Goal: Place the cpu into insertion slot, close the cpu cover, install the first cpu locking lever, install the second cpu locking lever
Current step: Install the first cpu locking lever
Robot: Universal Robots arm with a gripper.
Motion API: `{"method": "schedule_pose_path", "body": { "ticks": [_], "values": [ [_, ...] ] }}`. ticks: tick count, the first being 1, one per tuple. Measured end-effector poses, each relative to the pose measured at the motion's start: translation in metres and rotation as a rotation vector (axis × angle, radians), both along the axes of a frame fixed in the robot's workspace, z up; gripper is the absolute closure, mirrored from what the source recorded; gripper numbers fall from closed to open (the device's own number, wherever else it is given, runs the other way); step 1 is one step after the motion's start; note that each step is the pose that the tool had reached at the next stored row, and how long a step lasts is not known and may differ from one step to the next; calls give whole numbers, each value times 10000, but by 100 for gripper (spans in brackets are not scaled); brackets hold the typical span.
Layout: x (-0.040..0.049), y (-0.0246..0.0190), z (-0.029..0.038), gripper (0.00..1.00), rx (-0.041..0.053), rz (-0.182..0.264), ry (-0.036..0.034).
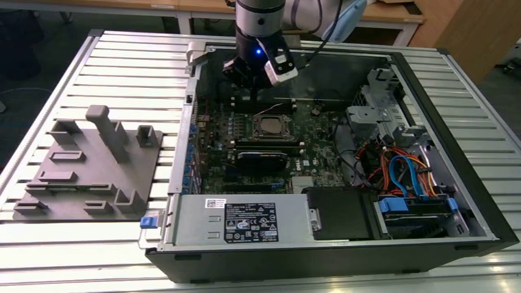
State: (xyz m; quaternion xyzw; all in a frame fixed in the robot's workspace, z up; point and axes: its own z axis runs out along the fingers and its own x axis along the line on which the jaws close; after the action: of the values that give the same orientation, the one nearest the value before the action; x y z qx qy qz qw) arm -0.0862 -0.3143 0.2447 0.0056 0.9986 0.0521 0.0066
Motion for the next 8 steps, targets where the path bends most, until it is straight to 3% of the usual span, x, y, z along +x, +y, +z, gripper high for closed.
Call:
{"method": "schedule_pose_path", "body": {
  "ticks": [8],
  "values": [
    [0, 0, 0, 90, 0, -1, 1]
  ]
}}
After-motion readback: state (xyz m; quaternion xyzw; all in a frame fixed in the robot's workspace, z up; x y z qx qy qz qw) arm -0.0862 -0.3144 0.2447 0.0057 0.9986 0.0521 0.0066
